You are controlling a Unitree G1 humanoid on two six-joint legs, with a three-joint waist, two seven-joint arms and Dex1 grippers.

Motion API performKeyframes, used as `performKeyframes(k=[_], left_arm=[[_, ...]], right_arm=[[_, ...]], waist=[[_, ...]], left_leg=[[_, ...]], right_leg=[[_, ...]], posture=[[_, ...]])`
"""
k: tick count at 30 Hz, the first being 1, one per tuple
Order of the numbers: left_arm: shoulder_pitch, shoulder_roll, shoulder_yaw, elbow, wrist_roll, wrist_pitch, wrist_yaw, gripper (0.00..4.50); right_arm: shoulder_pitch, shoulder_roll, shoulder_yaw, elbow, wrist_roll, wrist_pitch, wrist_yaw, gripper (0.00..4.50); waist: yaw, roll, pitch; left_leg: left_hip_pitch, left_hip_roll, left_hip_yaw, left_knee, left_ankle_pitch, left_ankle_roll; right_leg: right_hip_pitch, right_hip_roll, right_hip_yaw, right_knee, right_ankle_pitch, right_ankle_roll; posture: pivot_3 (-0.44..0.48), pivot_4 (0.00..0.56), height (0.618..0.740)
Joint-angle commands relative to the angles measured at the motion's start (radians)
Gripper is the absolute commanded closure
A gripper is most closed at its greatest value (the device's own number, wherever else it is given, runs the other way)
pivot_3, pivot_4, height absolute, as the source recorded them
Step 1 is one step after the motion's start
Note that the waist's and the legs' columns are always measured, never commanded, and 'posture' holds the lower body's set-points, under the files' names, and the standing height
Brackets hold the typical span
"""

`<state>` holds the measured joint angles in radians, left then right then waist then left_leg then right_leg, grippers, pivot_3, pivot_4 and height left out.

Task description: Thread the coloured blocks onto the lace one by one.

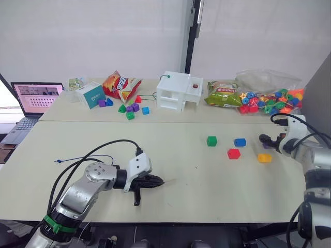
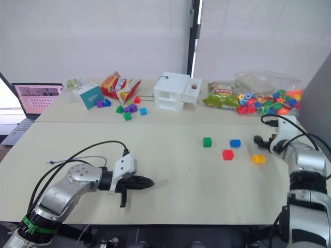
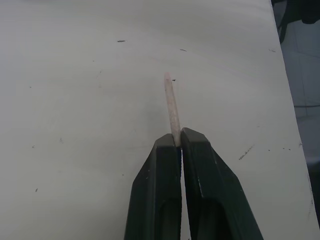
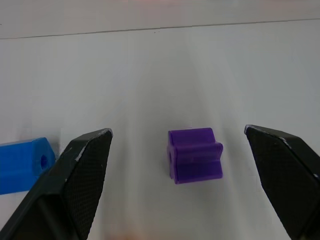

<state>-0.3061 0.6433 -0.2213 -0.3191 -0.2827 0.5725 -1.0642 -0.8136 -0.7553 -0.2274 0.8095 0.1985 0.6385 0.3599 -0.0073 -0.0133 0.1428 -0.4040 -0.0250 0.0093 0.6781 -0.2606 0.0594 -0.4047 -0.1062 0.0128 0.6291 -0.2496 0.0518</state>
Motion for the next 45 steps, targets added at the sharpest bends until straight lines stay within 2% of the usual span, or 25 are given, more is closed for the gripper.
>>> performKeyframes(k=[1,3,4,6,13,14,18,20,23,24,28,32,34,35,38,41,45], left_arm=[[0.001,0.006,0.007,-0.038,-0.019,0.0,0.009,4.49],[0.003,0.007,0.009,-0.041,-0.019,0.001,0.014,4.49],[0.004,0.009,0.01,-0.043,-0.017,0.002,0.018,4.5],[0.007,0.009,0.016,-0.048,-0.022,0.01,0.025,4.5],[0.009,0.015,0.015,-0.051,-0.02,0.007,0.033,4.5],[0.009,0.016,0.014,-0.052,-0.02,0.007,0.033,4.5],[0.011,0.019,0.012,-0.056,-0.023,0.009,0.032,4.5],[0.012,0.019,0.01,-0.059,-0.022,0.01,0.034,4.5],[0.019,0.024,0.013,-0.065,-0.026,0.012,0.034,4.5],[0.022,0.028,0.017,-0.067,-0.028,0.014,0.035,4.5],[0.032,0.047,0.031,-0.069,-0.039,0.019,0.033,4.5],[0.034,0.067,0.043,-0.064,-0.053,0.017,0.025,4.5],[0.018,0.071,0.037,-0.052,-0.058,0.018,0.02,4.5],[0.01,0.07,0.033,-0.046,-0.06,0.019,0.018,4.5],[-0.015,0.062,0.015,-0.027,-0.056,0.011,0.004,4.5],[-0.03,0.058,0.006,-0.019,-0.054,0.009,0.0,4.5],[-0.031,0.064,0.01,-0.019,-0.056,0.011,-0.008,4.5]], right_arm=[[-0.063,-0.014,0.005,0.112,-0.037,-0.066,-0.006,0.0],[-0.092,-0.011,0.009,0.175,-0.046,-0.094,-0.004,0.0],[-0.103,-0.01,0.016,0.202,-0.052,-0.104,0.002,0.26],[-0.118,-0.007,0.018,0.237,-0.056,-0.125,0.012,0.79],[-0.129,0.005,0.002,0.258,-0.051,-0.172,0.043,3.22],[-0.128,0.006,-0.002,0.25,-0.048,-0.18,0.047,3.34],[-0.119,0.007,-0.014,0.214,-0.04,-0.188,0.056,3.34],[-0.084,-0.003,-0.02,0.093,-0.028,-0.144,0.065,3.34],[0.03,-0.004,-0.063,-0.26,0.038,0.047,0.062,3.34],[0.102,0.003,-0.096,-0.462,0.089,0.168,0.052,3.34],[0.27,0.066,-0.226,-1.078,0.258,0.598,-0.018,3.34],[0.283,0.183,-0.307,-1.442,0.344,0.92,-0.053,3.34],[0.376,0.278,-0.284,-1.617,0.476,0.975,-0.079,3.34],[0.421,0.316,-0.273,-1.668,0.535,0.976,-0.099,3.34],[0.59,0.471,-0.119,-1.78,0.626,0.976,-0.207,3.34],[0.658,0.493,0.009,-1.77,0.579,0.976,-0.312,3.34],[0.672,0.517,0.101,-1.72,0.526,0.976,-0.373,3.34]], waist=[[-0.001,0.0,0.0],[-0.003,0.0,0.0],[-0.005,0.0,0.0],[-0.005,0.0,0.0],[-0.006,0.0,0.0],[-0.006,0.0,0.0],[-0.006,0.0,0.0],[-0.006,0.001,0.0],[-0.004,0.001,0.001],[-0.003,0.002,0.0],[0.006,0.003,0.0],[0.007,0.003,0.0],[0.008,0.003,0.0],[0.012,0.002,0.0],[0.017,0.003,0.0],[0.012,0.003,0.001],[0.007,0.003,0.001]], left_leg=[[0.0,0.0,0.0,0.0,0.0,0.0],[0.0,0.0,0.0,0.0,0.0,0.0],[0.0,0.0,0.0,0.0,0.0,0.0],[0.0,0.0,0.0,0.0,0.0,0.0],[0.0,0.0,0.0,0.0,0.0,0.0],[0.0,0.0,0.0,0.0,0.0,0.0],[0.0,0.0,0.0,0.0,0.0,0.0],[0.0,0.0,0.0,0.0,0.0,0.0],[-0.001,0.0,0.0,0.0,0.0,0.0],[-0.002,0.001,-0.002,0.0,0.0,0.0],[-0.005,0.002,-0.004,-0.001,0.0,0.0],[-0.004,0.001,-0.005,0.0,0.0,0.0],[-0.003,0.001,-0.005,0.001,0.0,0.0],[-0.002,0.001,-0.006,0.0,0.0,-0.001],[-0.002,0.0,-0.009,0.0,0.0,-0.001],[-0.003,-0.003,-0.005,0.001,0.001,-0.001],[-0.001,-0.005,-0.006,0.002,0.002,-0.001]], right_leg=[[0.0,0.0,0.0,0.0,0.0,0.0],[0.0,0.0,0.0,0.0,0.0,0.0],[0.0,0.0,0.0,0.0,0.0,0.0],[0.0,0.0,0.0,0.0,0.0,0.0],[0.0,0.0,0.0,0.0,0.0,0.0],[0.0,0.0,0.0,0.0,0.0,0.0],[0.0,0.0,0.0,0.0,0.0,0.0],[0.0,0.0,0.0,0.0,0.0,0.0],[-0.001,-0.001,0.001,0.001,0.0,0.0],[-0.002,-0.001,0.0,0.001,0.0,0.0],[-0.004,-0.001,0.0,0.003,0.0,0.0],[-0.005,-0.002,0.001,0.003,0.0,0.0],[-0.004,-0.001,0.0,0.003,0.001,0.0],[-0.003,-0.001,0.0,0.003,0.0,0.0],[-0.002,-0.001,-0.002,0.002,0.0,0.0],[-0.004,-0.003,0.001,0.003,0.001,0.002],[-0.003,-0.002,0.0,0.003,0.002,0.002]], posture=[[0.0,0.15,0.74],[0.0,0.15,0.74],[0.0,0.15,0.74],[0.0,0.15,0.74],[0.0,0.15,0.74],[0.0,0.15,0.74],[0.0,0.15,0.74],[0.0,0.15,0.74],[0.0,0.15,0.74],[0.0,0.15,0.74],[0.0,0.15,0.74],[0.0,0.15,0.74],[0.0,0.15,0.74],[0.0,0.15,0.74],[0.0,0.15,0.74],[0.0,0.15,0.74],[0.0,0.15,0.74]])
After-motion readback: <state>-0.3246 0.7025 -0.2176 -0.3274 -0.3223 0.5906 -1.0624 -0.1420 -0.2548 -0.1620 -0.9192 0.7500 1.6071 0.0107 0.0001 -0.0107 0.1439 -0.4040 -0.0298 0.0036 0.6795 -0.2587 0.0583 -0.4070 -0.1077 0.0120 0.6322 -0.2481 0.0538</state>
